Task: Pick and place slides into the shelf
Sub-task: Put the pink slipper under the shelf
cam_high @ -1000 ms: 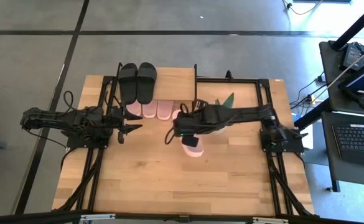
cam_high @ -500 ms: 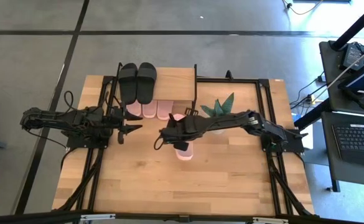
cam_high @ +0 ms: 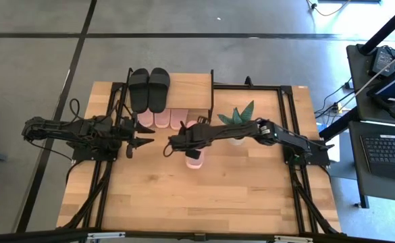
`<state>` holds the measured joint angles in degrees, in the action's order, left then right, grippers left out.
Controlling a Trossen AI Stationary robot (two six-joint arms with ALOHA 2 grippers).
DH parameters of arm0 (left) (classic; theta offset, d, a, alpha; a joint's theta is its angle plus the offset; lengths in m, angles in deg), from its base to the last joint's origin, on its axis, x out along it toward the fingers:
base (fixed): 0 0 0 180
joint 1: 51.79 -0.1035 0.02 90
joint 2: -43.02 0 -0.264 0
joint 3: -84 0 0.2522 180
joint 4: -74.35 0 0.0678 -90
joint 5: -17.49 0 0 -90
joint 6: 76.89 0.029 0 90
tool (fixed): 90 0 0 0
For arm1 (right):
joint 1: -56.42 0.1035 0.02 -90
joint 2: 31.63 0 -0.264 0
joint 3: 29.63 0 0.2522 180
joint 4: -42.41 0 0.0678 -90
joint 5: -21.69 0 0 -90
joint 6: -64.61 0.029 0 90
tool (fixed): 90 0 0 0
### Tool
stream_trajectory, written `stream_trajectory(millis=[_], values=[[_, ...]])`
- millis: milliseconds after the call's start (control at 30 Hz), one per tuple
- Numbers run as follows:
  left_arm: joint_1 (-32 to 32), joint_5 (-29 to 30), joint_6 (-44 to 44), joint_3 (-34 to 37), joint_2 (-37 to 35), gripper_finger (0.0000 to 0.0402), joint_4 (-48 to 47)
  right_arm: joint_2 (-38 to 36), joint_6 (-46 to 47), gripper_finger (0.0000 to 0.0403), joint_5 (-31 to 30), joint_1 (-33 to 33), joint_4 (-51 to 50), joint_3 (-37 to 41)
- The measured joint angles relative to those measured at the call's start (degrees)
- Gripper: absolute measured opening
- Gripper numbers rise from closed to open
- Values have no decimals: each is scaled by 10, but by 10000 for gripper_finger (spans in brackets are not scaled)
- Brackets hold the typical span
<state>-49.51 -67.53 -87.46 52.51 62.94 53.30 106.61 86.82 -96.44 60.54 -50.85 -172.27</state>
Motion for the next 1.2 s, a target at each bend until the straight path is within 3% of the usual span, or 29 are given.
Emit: stream_trajectory(millis=[467,800,1200], values=[[0,0,1,0,0,163,-2,20,-4,12,39,-17,15,0],[0,0,2,0,0,163,-6,20,-1,86,39,-17,20,0],[0,0,1,0,0,163,-7,20,-2,96,38,-17,21,0]])
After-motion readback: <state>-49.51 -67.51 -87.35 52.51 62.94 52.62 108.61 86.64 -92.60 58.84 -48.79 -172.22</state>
